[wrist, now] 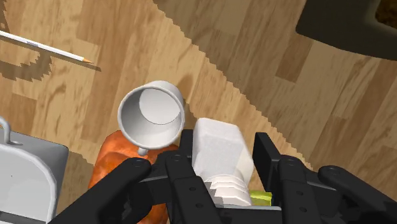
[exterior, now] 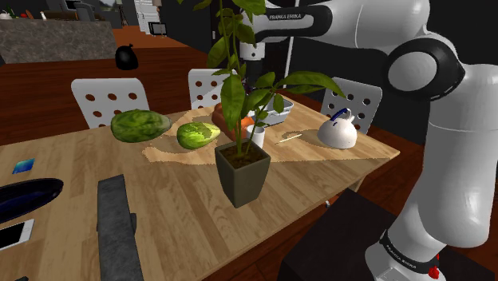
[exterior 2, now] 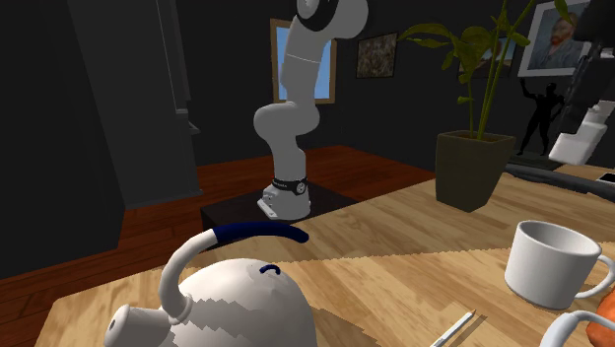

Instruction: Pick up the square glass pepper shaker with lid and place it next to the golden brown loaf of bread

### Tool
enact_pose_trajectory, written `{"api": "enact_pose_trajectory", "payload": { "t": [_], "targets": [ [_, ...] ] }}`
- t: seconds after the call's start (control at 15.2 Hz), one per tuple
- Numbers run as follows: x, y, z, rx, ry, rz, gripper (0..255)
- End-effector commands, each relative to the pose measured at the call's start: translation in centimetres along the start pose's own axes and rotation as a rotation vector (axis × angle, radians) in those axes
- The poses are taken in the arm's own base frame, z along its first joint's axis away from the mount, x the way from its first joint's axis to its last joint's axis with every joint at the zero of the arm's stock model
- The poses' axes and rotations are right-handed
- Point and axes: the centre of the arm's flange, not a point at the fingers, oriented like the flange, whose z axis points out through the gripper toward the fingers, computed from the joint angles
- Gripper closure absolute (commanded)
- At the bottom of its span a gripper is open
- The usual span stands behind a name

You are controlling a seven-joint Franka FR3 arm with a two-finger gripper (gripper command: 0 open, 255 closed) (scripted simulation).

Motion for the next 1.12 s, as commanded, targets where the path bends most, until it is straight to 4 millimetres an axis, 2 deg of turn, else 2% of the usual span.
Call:
{"api": "enact_pose_trajectory", "payload": {
  "t": [0.0,0.33,1.06],
  "targets": [
    [2.1,-1.5,-0.2,0.000,0.000,0.000,255],
    [7.5,-5.1,-0.6,0.000,0.000,0.000,255],
    [8.0,-4.9,5.2,0.000,0.000,0.000,255]
  ]
}}
